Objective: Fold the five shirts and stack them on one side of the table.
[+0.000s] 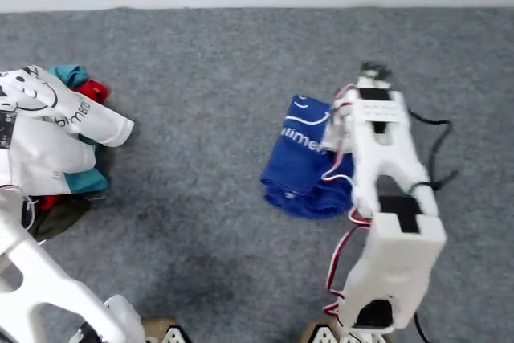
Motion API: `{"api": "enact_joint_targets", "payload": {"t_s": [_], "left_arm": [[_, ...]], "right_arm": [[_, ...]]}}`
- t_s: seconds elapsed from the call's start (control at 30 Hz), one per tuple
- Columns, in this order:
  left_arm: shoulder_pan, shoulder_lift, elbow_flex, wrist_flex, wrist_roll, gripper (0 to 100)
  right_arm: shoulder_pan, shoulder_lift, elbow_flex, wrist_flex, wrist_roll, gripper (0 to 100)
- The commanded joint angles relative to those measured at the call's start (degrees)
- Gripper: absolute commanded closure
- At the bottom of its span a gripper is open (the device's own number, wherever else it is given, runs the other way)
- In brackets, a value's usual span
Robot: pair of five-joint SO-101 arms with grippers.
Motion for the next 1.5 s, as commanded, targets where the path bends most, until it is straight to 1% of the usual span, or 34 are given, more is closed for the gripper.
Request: {"api": "enact_joint_targets", "payload": {"t_s": [0.0, 0.2, 0.27, 0.37, 0.5, 0.6, 0.77, 0.83, 0.9, 1.0, 1.07, 1.13, 1.2, 1.27, 1.4, 1.47], "left_arm": [[0.35, -1.76, -2.68, -1.41, -0.53, 98], [0.18, -1.76, -2.51, -1.41, -0.53, 98], [0.09, -1.76, -2.51, -1.23, -0.53, 98], [0.09, -1.76, -2.51, -1.23, -0.53, 98], [0.09, -1.76, -2.51, -1.32, -0.53, 98], [0.09, -1.76, -2.51, -1.32, -0.53, 98], [0.26, -1.76, -2.51, -1.32, -0.53, 98], [0.26, -1.76, -2.51, -1.32, -0.53, 98], [0.26, -1.76, -2.51, -1.32, -0.53, 98], [0.26, -1.76, -2.51, -1.23, -0.53, 98], [0.26, -2.02, -2.51, -1.05, -0.53, 98], [0.18, -2.11, -2.51, -1.05, -0.44, 98], [0.00, -2.11, -2.51, -1.05, -0.44, 98], [0.00, -2.20, -2.59, -0.97, -0.35, 98], [-0.18, -2.20, -2.68, -0.79, -0.26, 98], [-0.18, -2.20, -2.86, 0.44, -0.26, 98]], "right_arm": [[6.81, -7.78, -1.76, 0.57, 12.92, 99.0], [19.21, -7.08, -1.85, 0.04, 34.55, 99.1], [23.69, -6.37, -1.85, -2.24, 41.05, 99.1], [29.76, -5.41, -1.85, -7.60, 49.05, 99.1], [35.38, -3.21, -1.85, -14.73, 60.13, 99.1], [38.02, -1.19, -1.85, -17.36, 64.97, 99.1], [39.34, 0.75, -1.85, -18.86, 66.90, 98.6], [39.16, 0.48, -1.85, -18.51, 66.55, 96.1], [39.08, -0.48, -1.85, -17.27, 65.93, 88.0], [39.08, -4.18, -1.93, -13.93, 60.66, 74.3], [38.81, -7.52, -1.93, -10.59, 56.62, 71.3], [37.76, -10.51, -1.93, -6.81, 54.24, 72.1], [36.70, -13.23, -1.93, -1.80, 53.71, 75.4], [35.12, -15.52, -1.93, 3.21, 53.54, 82.1], [31.69, -17.36, -1.58, 11.65, 53.36, 99.8], [30.81, -17.36, -1.23, 14.20, 53.36, 96.3]]}}
